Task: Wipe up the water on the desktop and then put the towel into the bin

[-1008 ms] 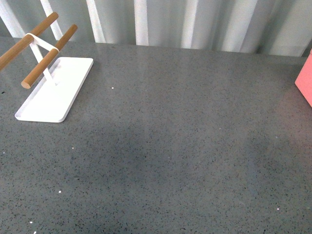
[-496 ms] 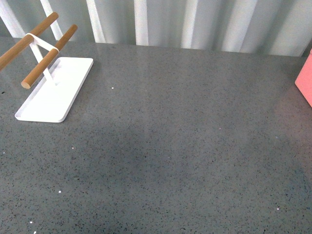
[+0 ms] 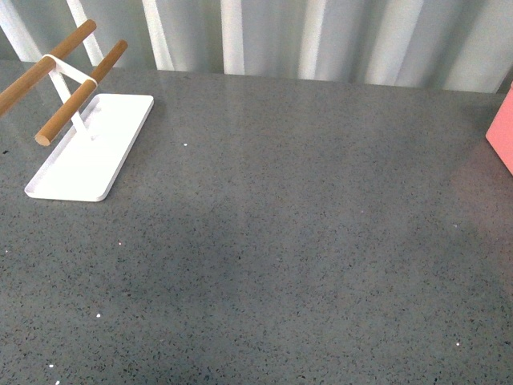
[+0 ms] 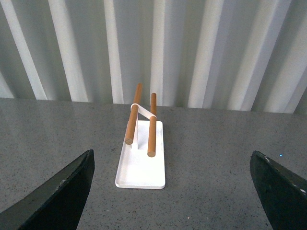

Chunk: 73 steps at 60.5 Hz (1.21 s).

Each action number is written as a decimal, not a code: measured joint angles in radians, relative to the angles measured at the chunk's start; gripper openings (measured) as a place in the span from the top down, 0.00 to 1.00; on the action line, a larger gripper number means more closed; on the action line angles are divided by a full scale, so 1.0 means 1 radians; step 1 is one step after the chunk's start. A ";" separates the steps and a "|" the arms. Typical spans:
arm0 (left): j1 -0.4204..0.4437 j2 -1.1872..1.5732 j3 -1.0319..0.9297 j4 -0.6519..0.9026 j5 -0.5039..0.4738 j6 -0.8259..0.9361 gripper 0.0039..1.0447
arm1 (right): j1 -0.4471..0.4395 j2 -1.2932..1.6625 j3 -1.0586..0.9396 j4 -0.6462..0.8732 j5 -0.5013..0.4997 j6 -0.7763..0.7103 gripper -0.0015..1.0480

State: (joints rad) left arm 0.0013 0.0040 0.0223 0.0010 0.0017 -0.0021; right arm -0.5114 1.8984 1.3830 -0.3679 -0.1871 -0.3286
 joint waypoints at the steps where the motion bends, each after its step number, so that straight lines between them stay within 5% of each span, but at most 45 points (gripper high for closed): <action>1: 0.000 0.000 0.000 0.000 0.000 0.000 0.06 | 0.002 0.004 0.001 -0.004 -0.002 0.011 0.97; 7: 0.000 0.000 0.000 0.000 0.000 0.000 0.06 | 0.008 0.023 0.007 -0.018 -0.009 0.105 0.94; 41: 0.000 0.000 0.000 0.000 0.000 0.000 0.06 | -0.026 0.024 0.017 -0.031 -0.014 0.185 0.05; 73: 0.000 0.000 0.000 0.000 0.000 0.000 0.06 | -0.046 0.024 -0.007 -0.109 -0.105 0.200 0.07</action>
State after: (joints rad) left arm 0.0013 0.0040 0.0223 0.0010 0.0013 -0.0021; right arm -0.5575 1.9224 1.3762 -0.4767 -0.2924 -0.1291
